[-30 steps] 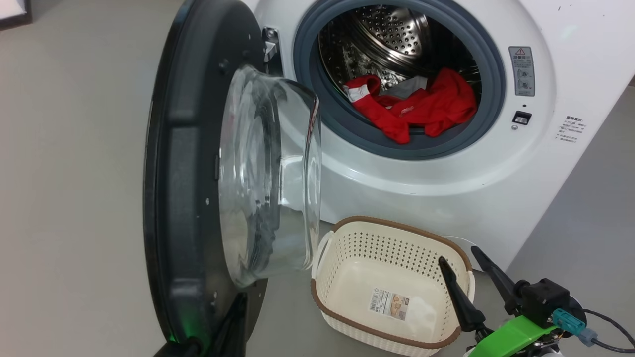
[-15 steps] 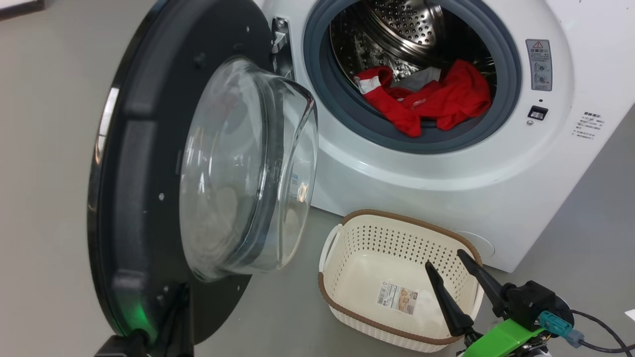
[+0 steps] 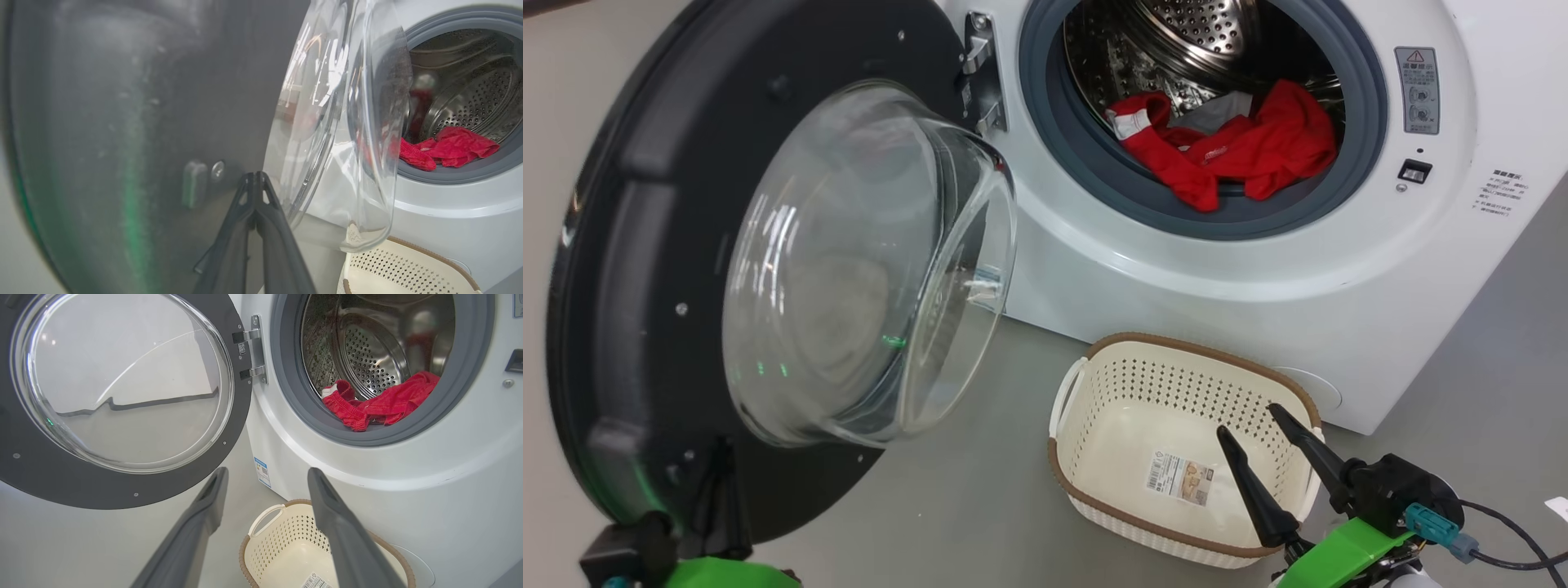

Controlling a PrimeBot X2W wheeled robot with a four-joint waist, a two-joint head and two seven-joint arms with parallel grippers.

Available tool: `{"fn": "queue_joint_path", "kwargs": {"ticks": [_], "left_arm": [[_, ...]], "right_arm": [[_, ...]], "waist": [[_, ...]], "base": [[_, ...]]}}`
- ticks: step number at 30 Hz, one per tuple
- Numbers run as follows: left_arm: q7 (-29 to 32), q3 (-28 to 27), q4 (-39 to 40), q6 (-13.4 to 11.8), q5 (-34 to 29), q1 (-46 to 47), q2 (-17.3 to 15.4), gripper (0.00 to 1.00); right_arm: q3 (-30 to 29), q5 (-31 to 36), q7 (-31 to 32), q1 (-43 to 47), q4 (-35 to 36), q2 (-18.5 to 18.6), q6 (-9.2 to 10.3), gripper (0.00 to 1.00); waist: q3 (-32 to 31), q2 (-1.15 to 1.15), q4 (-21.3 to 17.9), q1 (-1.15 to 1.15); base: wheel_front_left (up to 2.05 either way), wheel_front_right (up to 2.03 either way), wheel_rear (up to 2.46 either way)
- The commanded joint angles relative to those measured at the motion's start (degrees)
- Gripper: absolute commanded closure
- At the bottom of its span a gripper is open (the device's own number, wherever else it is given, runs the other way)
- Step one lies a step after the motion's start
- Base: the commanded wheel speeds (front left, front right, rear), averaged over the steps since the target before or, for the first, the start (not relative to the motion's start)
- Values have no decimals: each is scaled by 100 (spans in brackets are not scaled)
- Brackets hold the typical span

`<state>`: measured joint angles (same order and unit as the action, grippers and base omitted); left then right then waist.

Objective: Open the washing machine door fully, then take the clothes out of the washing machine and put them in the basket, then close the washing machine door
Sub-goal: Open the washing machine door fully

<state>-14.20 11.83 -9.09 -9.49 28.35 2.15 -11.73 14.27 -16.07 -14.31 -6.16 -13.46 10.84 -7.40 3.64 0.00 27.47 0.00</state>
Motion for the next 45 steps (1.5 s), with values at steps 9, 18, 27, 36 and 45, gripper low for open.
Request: {"fn": "queue_joint_path", "kwargs": {"ticks": [9, 18, 27, 36, 45], "left_arm": [[-78, -944, -608, -17, -101, 831, -430, 100], [-79, -1446, -1385, 263, -364, 1387, -496, 100], [-79, -1889, -2120, 464, -626, 1980, -554, 100], [-79, -2308, -2804, 556, -937, 2542, -597, 100], [-80, -2751, -3307, 675, -1149, 2895, -715, 100]], "right_arm": [[215, 32, -69, -241, 76, 72, -9, 0], [284, 17, -69, -306, 62, 139, -9, 0], [329, -2, -69, -331, 68, 202, -9, 0], [391, -11, -69, -439, 69, 290, -9, 0], [403, -13, -69, -499, 78, 364, -9, 0]], "waist": [[71, 0, -40, 0], [170, 0, -104, 0], [272, 0, -148, 0], [441, 0, -239, 0], [560, 0, -329, 0]], "base": [[0, 0, 0], [0, 0, 0], [0, 0, 0], [0, 0, 0], [0, 0, 0]]}}
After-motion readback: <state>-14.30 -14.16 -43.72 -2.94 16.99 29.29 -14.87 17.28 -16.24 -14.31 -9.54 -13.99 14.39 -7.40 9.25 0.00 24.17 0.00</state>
